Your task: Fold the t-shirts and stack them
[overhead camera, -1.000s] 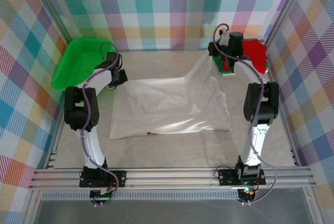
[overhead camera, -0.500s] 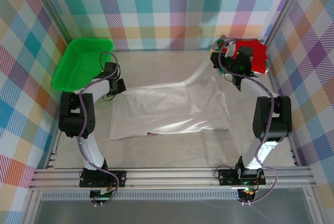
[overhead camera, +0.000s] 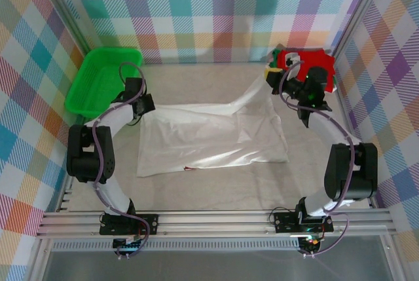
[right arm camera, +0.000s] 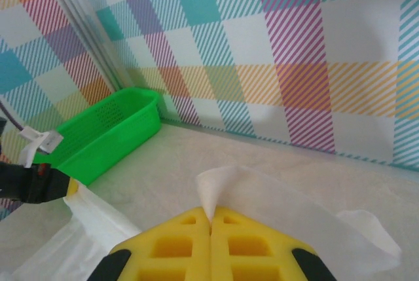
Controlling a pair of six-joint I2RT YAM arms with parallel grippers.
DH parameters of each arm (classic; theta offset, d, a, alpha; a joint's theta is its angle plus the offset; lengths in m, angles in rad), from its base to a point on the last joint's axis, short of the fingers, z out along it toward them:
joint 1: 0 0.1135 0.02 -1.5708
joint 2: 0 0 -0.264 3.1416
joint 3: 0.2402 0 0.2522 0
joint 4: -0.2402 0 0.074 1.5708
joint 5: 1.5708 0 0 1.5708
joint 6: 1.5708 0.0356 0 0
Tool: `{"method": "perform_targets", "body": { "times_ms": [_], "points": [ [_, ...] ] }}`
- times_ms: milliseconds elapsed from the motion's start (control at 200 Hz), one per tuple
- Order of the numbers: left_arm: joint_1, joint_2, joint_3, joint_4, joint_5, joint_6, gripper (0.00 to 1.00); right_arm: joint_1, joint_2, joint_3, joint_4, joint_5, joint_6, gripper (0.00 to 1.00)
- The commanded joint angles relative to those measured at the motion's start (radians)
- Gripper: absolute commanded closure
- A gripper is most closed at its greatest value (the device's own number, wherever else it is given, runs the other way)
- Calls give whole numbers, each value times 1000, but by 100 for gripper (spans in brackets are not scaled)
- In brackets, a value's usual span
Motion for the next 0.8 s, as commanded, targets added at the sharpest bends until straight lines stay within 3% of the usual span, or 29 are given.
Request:
{"method": "perform_targets", "body": {
  "times_ms": [0, 230, 795],
  "points": [
    [12, -27, -52, 20, -9, -17, 100, -7, -76, -82, 52, -30, -39, 100],
    [13, -82, -92, 14, -60, -17, 100, -7, -241, -198, 1, 12, -52, 100],
    [12, -203, -185, -125, -47, -82, 100, -5, -550, -383, -181, 85, -40, 100]
  ]
}}
